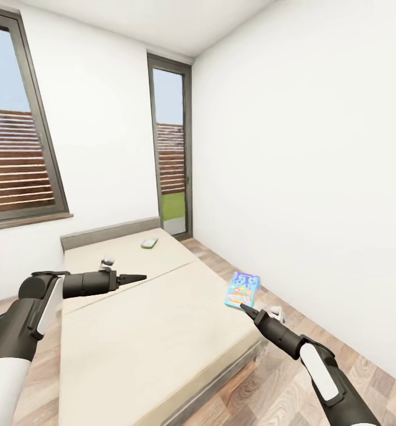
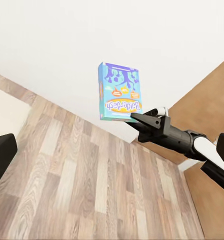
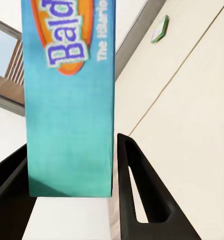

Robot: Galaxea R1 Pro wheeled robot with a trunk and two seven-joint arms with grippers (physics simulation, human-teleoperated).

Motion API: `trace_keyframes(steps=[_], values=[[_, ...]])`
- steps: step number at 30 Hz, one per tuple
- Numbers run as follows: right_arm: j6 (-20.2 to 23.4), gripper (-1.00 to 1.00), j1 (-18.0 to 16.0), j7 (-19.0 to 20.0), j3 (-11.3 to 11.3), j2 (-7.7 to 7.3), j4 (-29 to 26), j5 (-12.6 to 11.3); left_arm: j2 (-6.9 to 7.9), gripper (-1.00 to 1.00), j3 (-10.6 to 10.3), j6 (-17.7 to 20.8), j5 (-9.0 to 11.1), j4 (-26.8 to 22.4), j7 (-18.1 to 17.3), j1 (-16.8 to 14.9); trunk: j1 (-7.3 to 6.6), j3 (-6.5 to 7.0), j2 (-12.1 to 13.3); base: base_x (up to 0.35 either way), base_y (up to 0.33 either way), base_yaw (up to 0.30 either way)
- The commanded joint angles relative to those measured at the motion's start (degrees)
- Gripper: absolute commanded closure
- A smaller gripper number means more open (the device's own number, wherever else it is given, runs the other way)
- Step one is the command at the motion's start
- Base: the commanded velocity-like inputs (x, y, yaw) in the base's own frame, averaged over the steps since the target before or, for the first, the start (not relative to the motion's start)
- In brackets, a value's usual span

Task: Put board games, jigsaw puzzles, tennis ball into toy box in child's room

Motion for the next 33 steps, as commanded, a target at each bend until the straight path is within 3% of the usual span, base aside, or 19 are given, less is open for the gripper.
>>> trace_keyframes(steps=[1,33], values=[[0.48,1.0,-0.06,0.03,-0.1,0.02,0.0,-0.48,0.02,-1.0,0.03,0.35,0.06,-0.01,-0.12,-0.04,-0.21,0.15,0.33,0.0,0.0,-0.189],[0.4,1.0,-0.08,0.03,-0.1,0.02,0.08,-0.48,0.02,-1.0,0.0,0.34,0.06,-0.01,-0.12,-0.04,-7.24,8.26,13.17,0.0,0.0,-0.176]])
